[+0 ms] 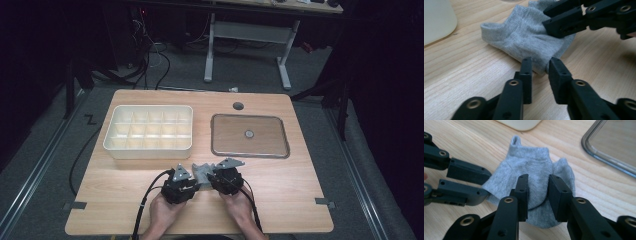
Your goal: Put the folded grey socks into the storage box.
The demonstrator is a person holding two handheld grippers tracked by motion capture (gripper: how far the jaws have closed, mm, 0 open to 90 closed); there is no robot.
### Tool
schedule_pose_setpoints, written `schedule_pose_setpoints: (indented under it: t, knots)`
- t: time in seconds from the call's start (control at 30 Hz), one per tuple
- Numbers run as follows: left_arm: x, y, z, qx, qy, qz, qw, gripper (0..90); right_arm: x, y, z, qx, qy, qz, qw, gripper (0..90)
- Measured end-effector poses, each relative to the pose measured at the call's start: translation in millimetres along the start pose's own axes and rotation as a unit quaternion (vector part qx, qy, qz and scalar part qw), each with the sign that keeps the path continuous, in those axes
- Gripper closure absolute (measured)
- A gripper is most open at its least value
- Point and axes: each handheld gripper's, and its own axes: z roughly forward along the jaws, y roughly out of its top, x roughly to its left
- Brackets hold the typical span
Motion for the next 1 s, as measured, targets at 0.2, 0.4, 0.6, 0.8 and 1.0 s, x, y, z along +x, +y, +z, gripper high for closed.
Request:
schedule_pose_setpoints:
  t: [0.2,0.4,0.6,0.8,1.0]
  knots:
    - [-3.1,2.4,6.5,0.001,0.007,0.011,0.9999,67.1,-2.6,-1.5,1.5,0.001,0.01,-0.002,0.9999,84.3]
    - [-1.9,2.8,9.5,0.022,0.013,0.01,0.9996,73.8,0.6,-1.3,-6.0,-0.018,0.002,-0.02,0.9996,86.1]
    - [-5.8,6.8,10.6,0.037,0.04,0.026,0.9982,84.2,3.2,0.3,-13.1,-0.03,0.0,-0.029,0.9991,86.1]
    - [-12.8,9.1,12.0,0.047,0.066,0.038,0.996,87.1,5.1,-1.6,-20.6,-0.042,-0.006,-0.031,0.9986,86.0]
    - [-14.1,9.2,12.2,0.048,0.069,0.035,0.9959,87.4,1.0,-14.1,-22.2,-0.025,-0.026,-0.018,0.9992,86.2]
